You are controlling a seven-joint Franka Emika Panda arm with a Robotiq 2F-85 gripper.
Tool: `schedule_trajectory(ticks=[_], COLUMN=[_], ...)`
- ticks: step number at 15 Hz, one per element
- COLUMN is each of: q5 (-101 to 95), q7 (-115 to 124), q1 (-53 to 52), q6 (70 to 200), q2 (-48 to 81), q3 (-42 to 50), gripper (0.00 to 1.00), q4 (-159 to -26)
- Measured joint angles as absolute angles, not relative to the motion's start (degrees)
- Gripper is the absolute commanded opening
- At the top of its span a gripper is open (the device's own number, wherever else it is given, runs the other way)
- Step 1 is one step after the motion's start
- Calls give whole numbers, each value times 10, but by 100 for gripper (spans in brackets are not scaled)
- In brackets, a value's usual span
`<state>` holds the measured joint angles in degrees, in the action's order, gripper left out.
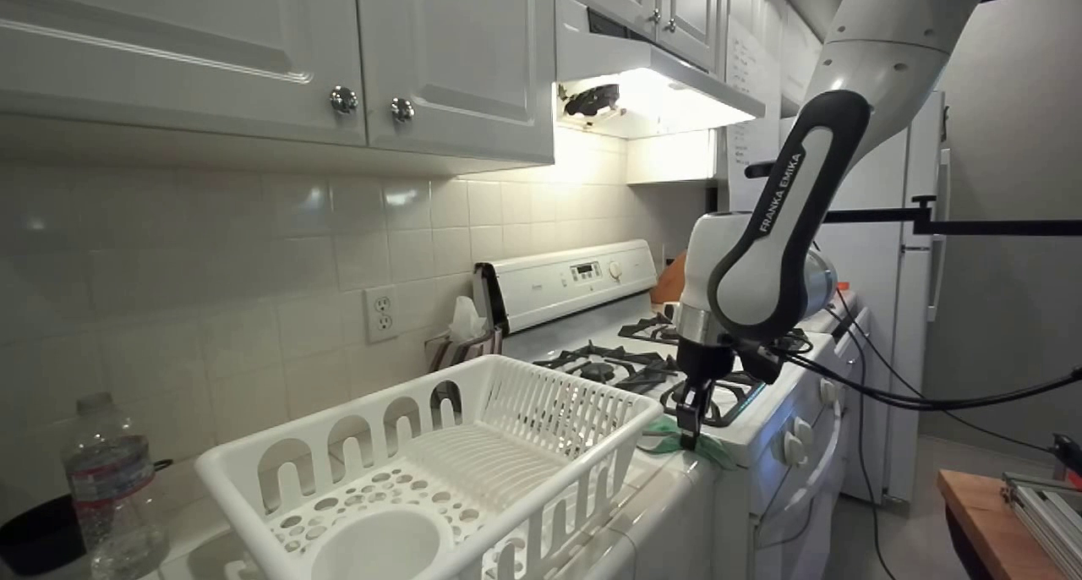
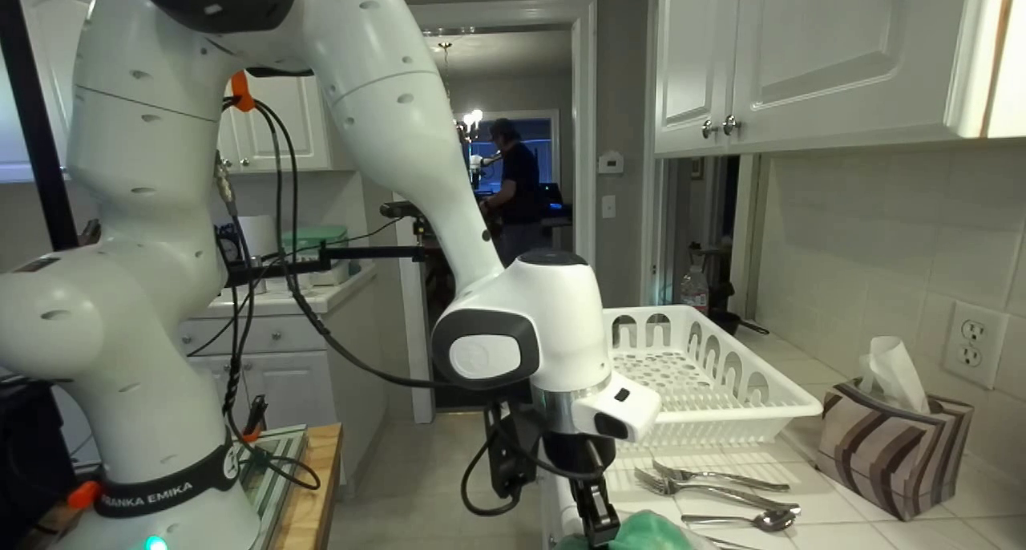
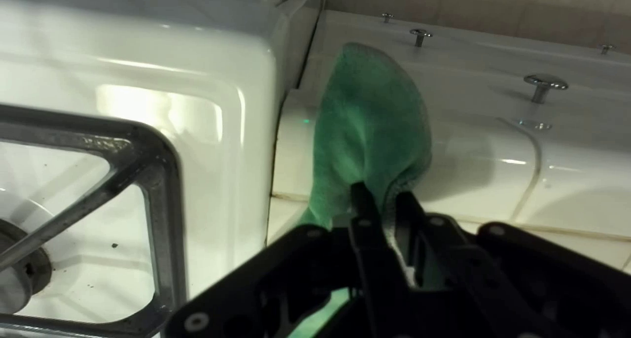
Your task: Put the green towel on the right side of the dish rack
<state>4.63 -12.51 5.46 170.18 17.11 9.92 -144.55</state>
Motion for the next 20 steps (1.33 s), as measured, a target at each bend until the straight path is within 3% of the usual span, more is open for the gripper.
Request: schedule_trajectory(ticks=[20], q5=[-7], q7=[104], q1=[52], q6=[1486], q2=[-8], q3=[100], gripper=[3], q4=[-1387])
